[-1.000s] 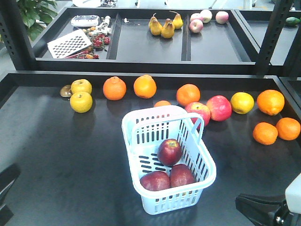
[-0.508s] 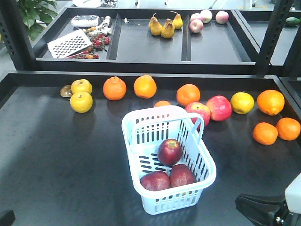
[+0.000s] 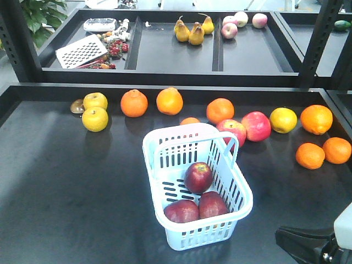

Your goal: Pick three apples into basket with both arms

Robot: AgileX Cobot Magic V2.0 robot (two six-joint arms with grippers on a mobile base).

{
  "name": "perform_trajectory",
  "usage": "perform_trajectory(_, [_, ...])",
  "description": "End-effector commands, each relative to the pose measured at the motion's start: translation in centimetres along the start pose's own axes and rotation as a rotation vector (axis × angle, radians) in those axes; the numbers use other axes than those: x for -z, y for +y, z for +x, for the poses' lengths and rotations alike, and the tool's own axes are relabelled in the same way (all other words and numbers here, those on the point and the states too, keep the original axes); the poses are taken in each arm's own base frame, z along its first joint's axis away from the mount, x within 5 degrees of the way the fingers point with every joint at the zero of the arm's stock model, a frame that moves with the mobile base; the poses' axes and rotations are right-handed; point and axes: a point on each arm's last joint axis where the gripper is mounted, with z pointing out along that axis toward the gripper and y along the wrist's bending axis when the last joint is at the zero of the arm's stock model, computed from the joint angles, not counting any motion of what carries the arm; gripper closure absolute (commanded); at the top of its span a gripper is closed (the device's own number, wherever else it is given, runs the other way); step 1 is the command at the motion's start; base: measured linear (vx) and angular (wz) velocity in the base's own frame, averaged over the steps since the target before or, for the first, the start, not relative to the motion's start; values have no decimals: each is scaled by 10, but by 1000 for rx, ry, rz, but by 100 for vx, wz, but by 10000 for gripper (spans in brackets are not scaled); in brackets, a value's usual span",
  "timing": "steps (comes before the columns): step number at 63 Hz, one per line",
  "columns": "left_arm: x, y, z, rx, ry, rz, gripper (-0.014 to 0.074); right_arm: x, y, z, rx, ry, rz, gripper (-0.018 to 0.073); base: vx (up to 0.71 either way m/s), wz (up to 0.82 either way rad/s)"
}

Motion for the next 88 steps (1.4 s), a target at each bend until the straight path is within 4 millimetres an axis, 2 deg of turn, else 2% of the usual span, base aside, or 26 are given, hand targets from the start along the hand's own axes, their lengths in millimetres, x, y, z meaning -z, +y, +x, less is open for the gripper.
perform_trajectory(1, [1,2,-2,-4,-64,-41,603,4,-2,-13,-6,-67,24,564,0,0])
perform_trajectory(15, [1,6,-3,4,-76,-111,603,4,-2,-13,-6,-67,24,564,0,0])
perform_trajectory(34, [2,3,-14,-10,-193,-74,603,4,-2,-13,-6,-67,24,564,0,0])
perform_trajectory(88, [2,3,-13,-9,-178,-79,603,4,-2,-13,-3,-68,25,564,0,0])
